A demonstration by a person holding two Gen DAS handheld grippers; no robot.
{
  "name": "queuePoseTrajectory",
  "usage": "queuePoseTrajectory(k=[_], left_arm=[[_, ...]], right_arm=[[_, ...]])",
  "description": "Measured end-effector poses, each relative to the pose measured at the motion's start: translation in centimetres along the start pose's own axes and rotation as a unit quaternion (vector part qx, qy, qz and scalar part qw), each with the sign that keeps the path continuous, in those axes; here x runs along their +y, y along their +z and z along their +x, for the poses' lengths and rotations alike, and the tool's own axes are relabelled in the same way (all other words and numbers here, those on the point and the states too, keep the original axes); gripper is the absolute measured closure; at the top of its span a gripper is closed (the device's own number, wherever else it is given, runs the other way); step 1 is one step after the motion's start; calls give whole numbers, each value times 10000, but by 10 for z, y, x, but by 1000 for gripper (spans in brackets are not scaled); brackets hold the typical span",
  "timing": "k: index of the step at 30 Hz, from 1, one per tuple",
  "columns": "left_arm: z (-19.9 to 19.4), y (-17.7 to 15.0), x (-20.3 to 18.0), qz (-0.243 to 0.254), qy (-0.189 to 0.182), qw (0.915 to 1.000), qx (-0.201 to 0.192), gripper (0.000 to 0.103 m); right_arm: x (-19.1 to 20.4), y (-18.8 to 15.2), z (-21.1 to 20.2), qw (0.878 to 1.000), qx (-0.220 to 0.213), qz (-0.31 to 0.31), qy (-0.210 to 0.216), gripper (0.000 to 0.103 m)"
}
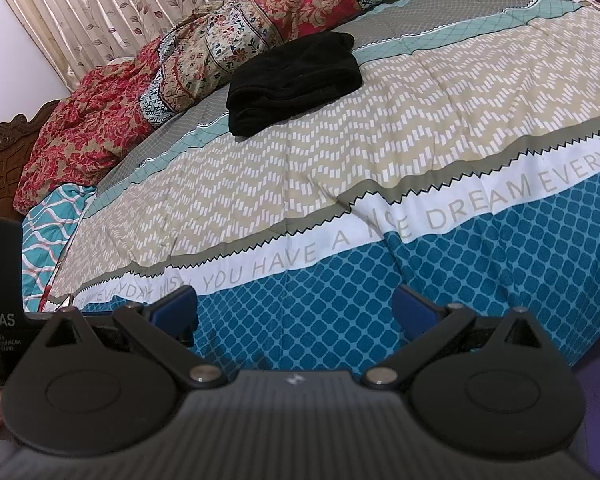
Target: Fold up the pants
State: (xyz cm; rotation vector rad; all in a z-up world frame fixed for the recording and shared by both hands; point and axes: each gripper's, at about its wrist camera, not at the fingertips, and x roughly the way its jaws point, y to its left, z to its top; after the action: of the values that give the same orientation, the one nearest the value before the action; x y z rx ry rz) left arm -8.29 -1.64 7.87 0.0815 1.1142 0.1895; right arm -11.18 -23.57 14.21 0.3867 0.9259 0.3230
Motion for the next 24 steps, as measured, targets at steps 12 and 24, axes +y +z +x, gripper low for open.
queuePoseTrajectory(k=[12, 24], left_arm=[[0, 0, 0, -25, -19, 10000, 29, 0], [0, 2, 1, -45, -88, 9999, 83, 0]], right_arm=[[0, 0, 0, 10000, -7, -9, -1, 0], [0, 0, 0, 10000, -5, -9, 1, 0]])
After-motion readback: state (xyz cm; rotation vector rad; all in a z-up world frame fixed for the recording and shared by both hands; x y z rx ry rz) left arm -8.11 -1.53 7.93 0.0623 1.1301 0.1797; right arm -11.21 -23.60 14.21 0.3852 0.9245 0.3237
